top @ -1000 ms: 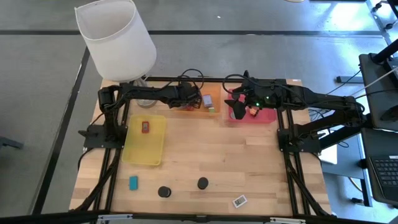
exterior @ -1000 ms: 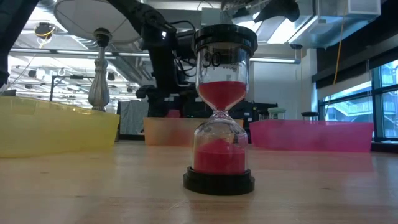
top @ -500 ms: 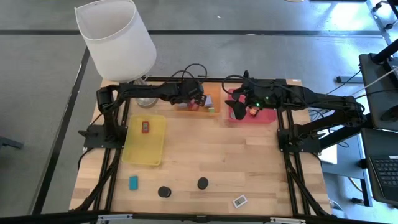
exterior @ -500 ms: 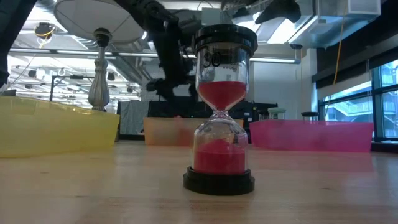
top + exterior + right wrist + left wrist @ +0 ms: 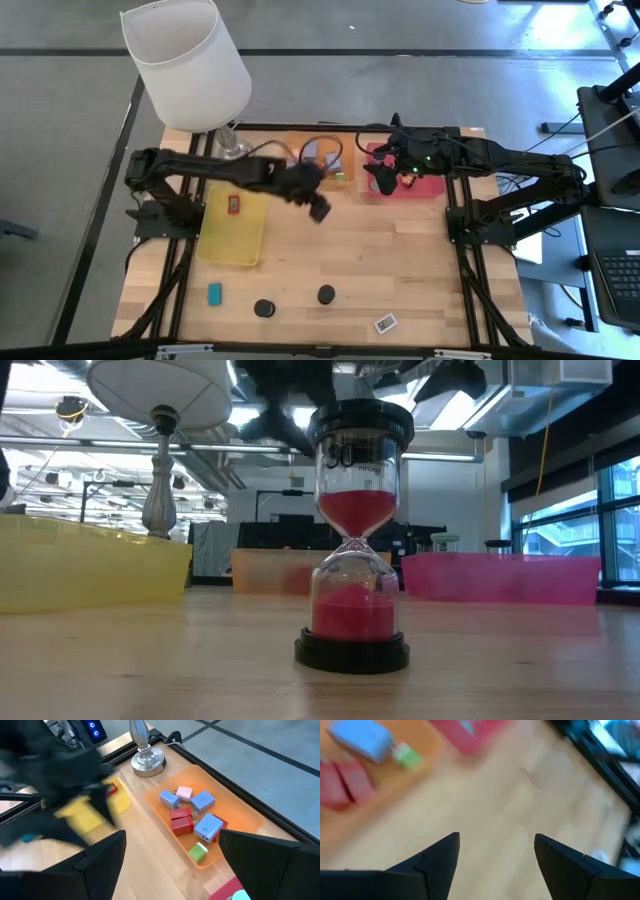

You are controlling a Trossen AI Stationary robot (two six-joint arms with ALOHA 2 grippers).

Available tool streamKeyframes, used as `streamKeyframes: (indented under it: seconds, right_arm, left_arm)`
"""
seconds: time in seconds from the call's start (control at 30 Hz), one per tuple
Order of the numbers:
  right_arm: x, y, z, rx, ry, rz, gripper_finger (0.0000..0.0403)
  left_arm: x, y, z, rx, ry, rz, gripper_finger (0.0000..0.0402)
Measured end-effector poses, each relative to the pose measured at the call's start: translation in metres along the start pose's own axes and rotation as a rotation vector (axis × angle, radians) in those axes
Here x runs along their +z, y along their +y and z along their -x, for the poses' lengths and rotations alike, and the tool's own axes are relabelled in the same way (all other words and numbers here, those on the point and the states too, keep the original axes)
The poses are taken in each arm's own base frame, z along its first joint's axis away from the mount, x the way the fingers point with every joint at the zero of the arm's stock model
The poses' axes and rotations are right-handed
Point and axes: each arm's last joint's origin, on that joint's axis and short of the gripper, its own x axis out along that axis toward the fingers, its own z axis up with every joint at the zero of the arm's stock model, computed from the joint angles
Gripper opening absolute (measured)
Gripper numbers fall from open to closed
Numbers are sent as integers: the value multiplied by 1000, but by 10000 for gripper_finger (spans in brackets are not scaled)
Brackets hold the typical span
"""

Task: Pick & Place Office items
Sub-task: Put the blue digital timer into the yellow bin

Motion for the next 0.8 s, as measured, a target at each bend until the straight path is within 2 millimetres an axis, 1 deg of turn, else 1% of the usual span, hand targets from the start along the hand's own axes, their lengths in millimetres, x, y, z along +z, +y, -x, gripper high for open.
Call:
streamKeyframes:
  seconds: [0.13,0.33,0.53,0.6,0.8]
  right_arm:
    - [-1,0,0,-2,5,2,322]
    - [0,0,0,-2,5,36,322]
    - [0,0,0,-3,5,60,322]
    - [0,0,0,-2,4,60,322]
    - [0,0,0,-2,3,61,322]
  left_arm:
    - [-35,-26,27,-42,79,-1,248]
    - [-94,-52,61,-23,261,132,247]
    - [-147,-63,83,119,381,358,247]
    - [-163,-65,91,159,404,401,247]
    - [-200,-69,112,239,440,508,247]
